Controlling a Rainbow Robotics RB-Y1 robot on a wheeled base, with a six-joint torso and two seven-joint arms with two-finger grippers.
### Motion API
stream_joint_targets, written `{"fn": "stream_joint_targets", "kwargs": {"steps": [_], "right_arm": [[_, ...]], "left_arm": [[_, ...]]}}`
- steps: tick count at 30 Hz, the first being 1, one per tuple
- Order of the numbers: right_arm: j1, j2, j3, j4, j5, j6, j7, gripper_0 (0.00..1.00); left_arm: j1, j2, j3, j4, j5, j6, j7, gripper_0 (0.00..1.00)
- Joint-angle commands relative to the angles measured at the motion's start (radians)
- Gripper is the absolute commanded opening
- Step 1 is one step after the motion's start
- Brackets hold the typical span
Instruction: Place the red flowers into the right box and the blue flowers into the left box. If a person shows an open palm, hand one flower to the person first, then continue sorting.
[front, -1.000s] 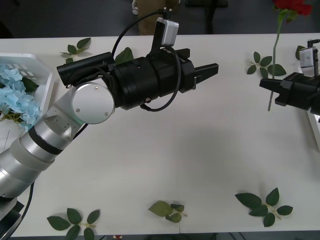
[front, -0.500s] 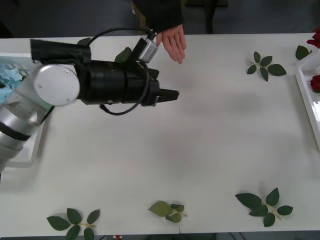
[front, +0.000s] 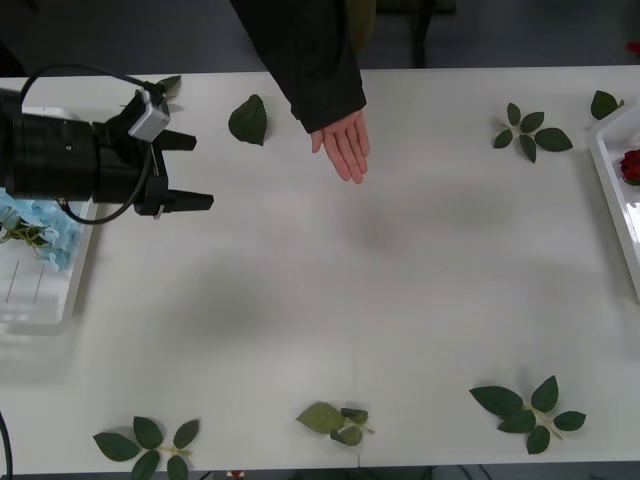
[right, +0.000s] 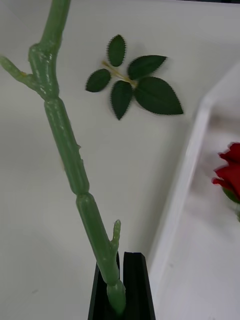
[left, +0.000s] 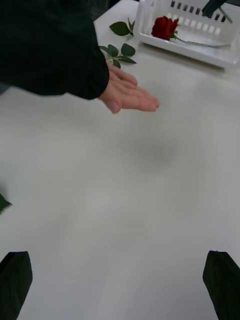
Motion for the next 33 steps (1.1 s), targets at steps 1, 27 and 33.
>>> {"fn": "stream_joint_targets", "kwargs": {"steps": [1, 27, 33], "right_arm": [[-0.020, 0.051, 0.098, -0.206, -0.015, -0.064, -0.159, 0.00], [0.135, 0.439, 0.184, -1.525, 0.877, 0.051, -1.357, 0.00], [0.065, 0.532, 0.469, -1.556, 1.328, 0.026, -1.469, 0.00]], "left_arm": [[0.083, -0.010, -0.024, 0.095, 0.133, -0.028, 0.026, 1.00], [0.127, -0.011, -0.193, 0.147, 0.380, -0.186, 0.026, 1.00], [0.127, -0.011, -0.193, 0.147, 0.380, -0.186, 0.026, 1.00]]}}
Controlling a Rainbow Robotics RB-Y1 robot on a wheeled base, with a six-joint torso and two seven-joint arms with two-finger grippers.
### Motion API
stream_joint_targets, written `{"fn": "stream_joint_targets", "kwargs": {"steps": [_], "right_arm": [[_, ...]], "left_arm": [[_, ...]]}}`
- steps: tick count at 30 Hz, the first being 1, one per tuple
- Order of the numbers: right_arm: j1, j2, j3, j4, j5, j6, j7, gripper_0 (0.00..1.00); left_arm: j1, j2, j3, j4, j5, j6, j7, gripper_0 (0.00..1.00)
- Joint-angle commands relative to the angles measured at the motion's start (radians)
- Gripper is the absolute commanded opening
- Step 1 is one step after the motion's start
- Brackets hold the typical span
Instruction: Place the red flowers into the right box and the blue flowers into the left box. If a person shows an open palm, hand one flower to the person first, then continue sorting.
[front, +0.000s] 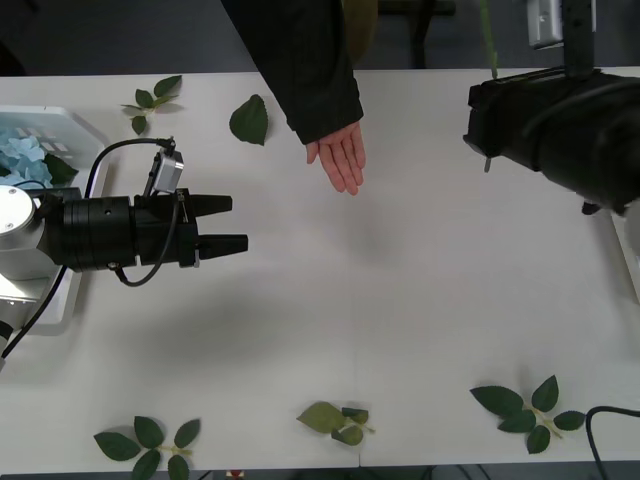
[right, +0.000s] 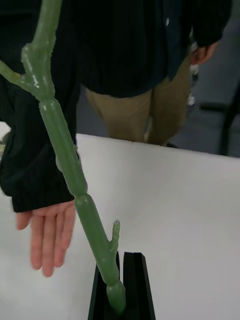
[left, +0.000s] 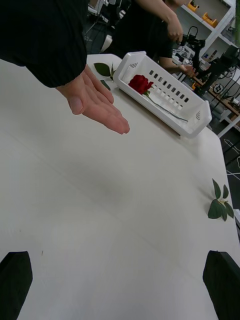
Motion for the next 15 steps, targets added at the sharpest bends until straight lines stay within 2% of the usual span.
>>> {"fn": "stream_joint_targets", "kwargs": {"steps": [1, 5, 7, 11, 15], "right_arm": [[-0.085, 0.070, 0.277, -0.001, 0.306, -0.044, -0.138, 0.00], [-0.159, 0.116, 0.455, 0.129, 0.546, -0.145, -0.257, 0.00], [-0.184, 0.143, 0.493, 0.195, 0.608, -0.202, -0.297, 0.00], [-0.233, 0.189, 0.522, 0.324, 0.699, -0.307, -0.366, 0.00], [-0.276, 0.205, 0.521, 0.384, 0.727, -0.327, -0.400, 0.00]], "left_arm": [[0.012, -0.008, 0.001, -0.002, 0.016, -0.010, 0.026, 1.00], [0.012, -0.008, 0.001, -0.002, 0.016, -0.010, 0.026, 1.00], [0.012, -0.008, 0.001, -0.002, 0.016, -0.010, 0.026, 1.00], [0.012, -0.008, 0.001, -0.002, 0.016, -0.010, 0.026, 1.00], [0.012, -0.008, 0.001, -0.002, 0.016, -0.010, 0.026, 1.00]]}}
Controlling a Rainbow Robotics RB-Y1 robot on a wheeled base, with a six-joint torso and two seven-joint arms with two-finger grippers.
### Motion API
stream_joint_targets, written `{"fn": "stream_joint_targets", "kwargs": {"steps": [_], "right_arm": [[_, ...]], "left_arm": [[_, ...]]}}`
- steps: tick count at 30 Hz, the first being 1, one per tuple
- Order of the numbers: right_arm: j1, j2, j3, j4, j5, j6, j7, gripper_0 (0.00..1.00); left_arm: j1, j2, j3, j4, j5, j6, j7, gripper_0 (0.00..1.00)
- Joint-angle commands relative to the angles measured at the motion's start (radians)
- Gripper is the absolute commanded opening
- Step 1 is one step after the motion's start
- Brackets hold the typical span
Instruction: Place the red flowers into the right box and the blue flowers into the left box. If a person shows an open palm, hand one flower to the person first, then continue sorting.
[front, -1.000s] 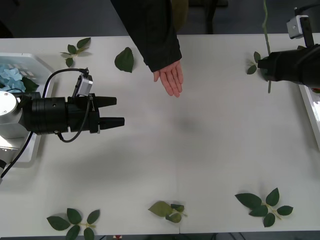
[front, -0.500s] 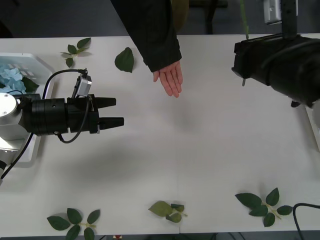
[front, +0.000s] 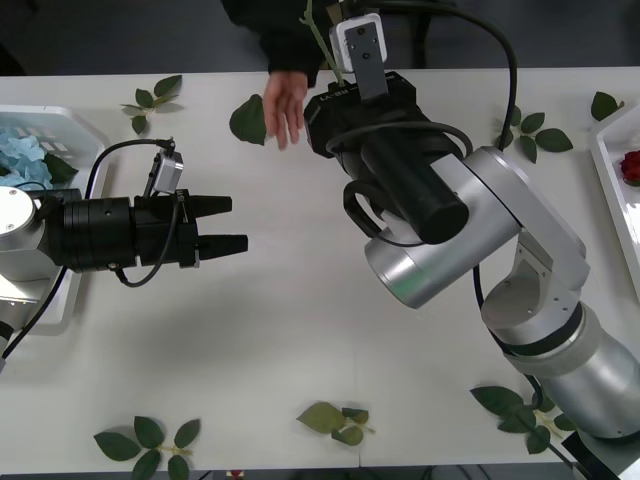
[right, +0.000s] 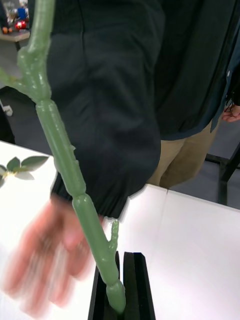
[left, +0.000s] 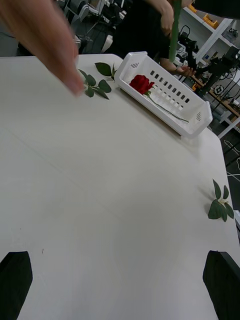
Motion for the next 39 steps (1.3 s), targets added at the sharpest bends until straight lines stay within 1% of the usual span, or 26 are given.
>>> {"fn": "stream_joint_targets", "kwargs": {"steps": [1, 5, 21, 22, 23, 24, 25, 26, 27, 28, 29, 30, 33, 39], "right_arm": [[-0.084, 0.036, -0.015, 0.036, 0.038, -0.023, -0.079, 0.00], [-0.093, 0.036, -0.031, 0.059, 0.046, -0.052, -0.105, 0.00], [-0.092, 0.021, -0.041, 0.065, 0.043, -0.059, -0.119, 0.00], [-0.092, 0.021, -0.041, 0.065, 0.044, -0.059, -0.119, 0.03], [-0.092, 0.021, -0.041, 0.065, 0.043, -0.059, -0.117, 0.09], [-0.092, 0.021, -0.041, 0.065, 0.044, -0.059, -0.117, 0.22], [-0.092, 0.021, -0.041, 0.065, 0.043, -0.060, -0.114, 0.30], [-0.092, 0.021, -0.041, 0.065, 0.043, -0.063, -0.113, 0.51], [-0.092, 0.021, -0.040, 0.065, 0.044, -0.065, -0.111, 0.67], [-0.092, 0.020, -0.040, 0.065, 0.044, -0.065, -0.111, 0.77], [-0.092, 0.021, -0.040, 0.065, 0.043, -0.065, -0.111, 0.83], [-0.092, 0.021, -0.038, 0.065, 0.044, -0.065, -0.111, 0.87], [-0.088, 0.021, -0.040, 0.065, 0.044, -0.065, -0.111, 0.93], [-0.088, 0.015, -0.038, 0.065, 0.043, -0.065, -0.114, 0.96]], "left_arm": [[0.012, -0.007, 0.001, -0.008, 0.015, -0.009, 0.026, 1.00], [0.012, -0.007, 0.001, -0.008, 0.015, -0.009, 0.026, 1.00], [0.012, -0.007, 0.001, -0.008, 0.015, -0.009, 0.026, 1.00], [0.012, -0.007, 0.001, -0.008, 0.015, -0.009, 0.026, 1.00], [0.012, -0.007, 0.001, -0.008, 0.015, -0.009, 0.026, 1.00], [0.012, -0.007, 0.001, -0.008, 0.015, -0.009, 0.026, 1.00], [0.012, -0.007, 0.001, -0.008, 0.015, -0.009, 0.026, 1.00], [0.012, -0.007, 0.001, -0.008, 0.015, -0.009, 0.026, 1.00], [0.012, -0.007, 0.001, -0.008, 0.015, -0.009, 0.026, 1.00], [0.012, -0.007, 0.001, -0.008, 0.015, -0.009, 0.026, 1.00], [0.012, -0.007, 0.001, -0.008, 0.015, -0.009, 0.026, 1.00], [0.012, -0.007, 0.001, -0.008, 0.015, -0.009, 0.026, 1.00], [0.012, -0.007, 0.001, -0.008, 0.015, -0.009, 0.026, 1.00], [0.012, -0.007, 0.001, -0.008, 0.015, -0.009, 0.026, 1.00]]}}
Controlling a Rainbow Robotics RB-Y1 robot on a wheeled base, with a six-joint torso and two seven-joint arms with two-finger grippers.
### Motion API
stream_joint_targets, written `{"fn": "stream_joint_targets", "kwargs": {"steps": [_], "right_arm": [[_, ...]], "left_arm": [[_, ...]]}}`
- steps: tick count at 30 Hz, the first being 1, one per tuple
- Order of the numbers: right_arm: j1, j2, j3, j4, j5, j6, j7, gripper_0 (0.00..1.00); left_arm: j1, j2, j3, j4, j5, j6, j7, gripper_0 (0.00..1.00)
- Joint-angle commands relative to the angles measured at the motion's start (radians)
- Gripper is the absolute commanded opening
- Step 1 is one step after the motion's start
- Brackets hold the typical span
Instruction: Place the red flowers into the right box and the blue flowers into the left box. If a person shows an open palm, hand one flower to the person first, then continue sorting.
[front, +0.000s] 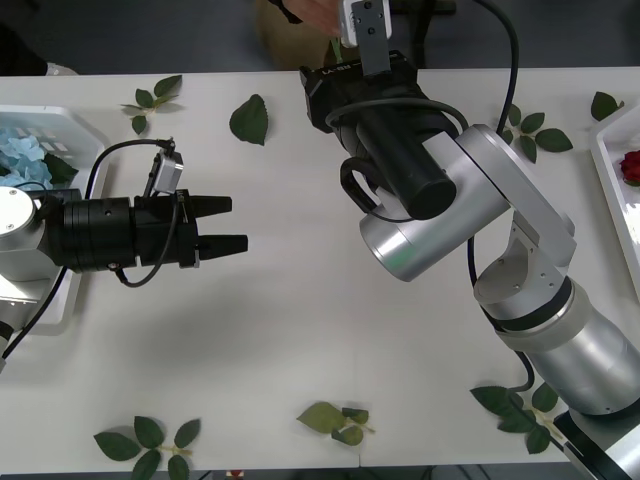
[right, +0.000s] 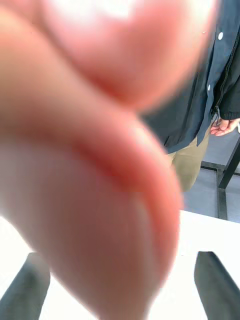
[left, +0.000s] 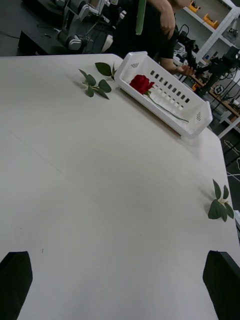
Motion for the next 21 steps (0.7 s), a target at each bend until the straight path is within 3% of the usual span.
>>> {"fn": "stream_joint_targets", "kwargs": {"steps": [1, 6, 13, 19, 21], "right_arm": [[-0.032, -0.004, -0.014, -0.014, -0.002, -0.015, -0.043, 0.95], [-0.005, -0.092, -0.018, -0.067, -0.099, -0.044, -0.051, 0.96], [0.100, -0.314, -0.080, -0.168, -0.314, -0.124, -0.054, 0.95], [0.158, -0.486, -0.150, -0.123, -0.538, -0.167, -0.038, 0.96], [0.158, -0.564, -0.138, -0.070, -0.637, -0.239, -0.014, 0.96]], "left_arm": [[0.012, -0.007, 0.001, -0.009, 0.015, -0.009, 0.026, 1.00], [0.012, -0.007, 0.001, -0.009, 0.015, -0.009, 0.026, 1.00], [0.012, -0.007, 0.001, -0.009, 0.015, -0.009, 0.026, 1.00], [0.012, -0.007, 0.001, -0.009, 0.015, -0.009, 0.026, 1.00], [0.012, -0.007, 0.001, -0.009, 0.015, -0.009, 0.026, 1.00]]}}
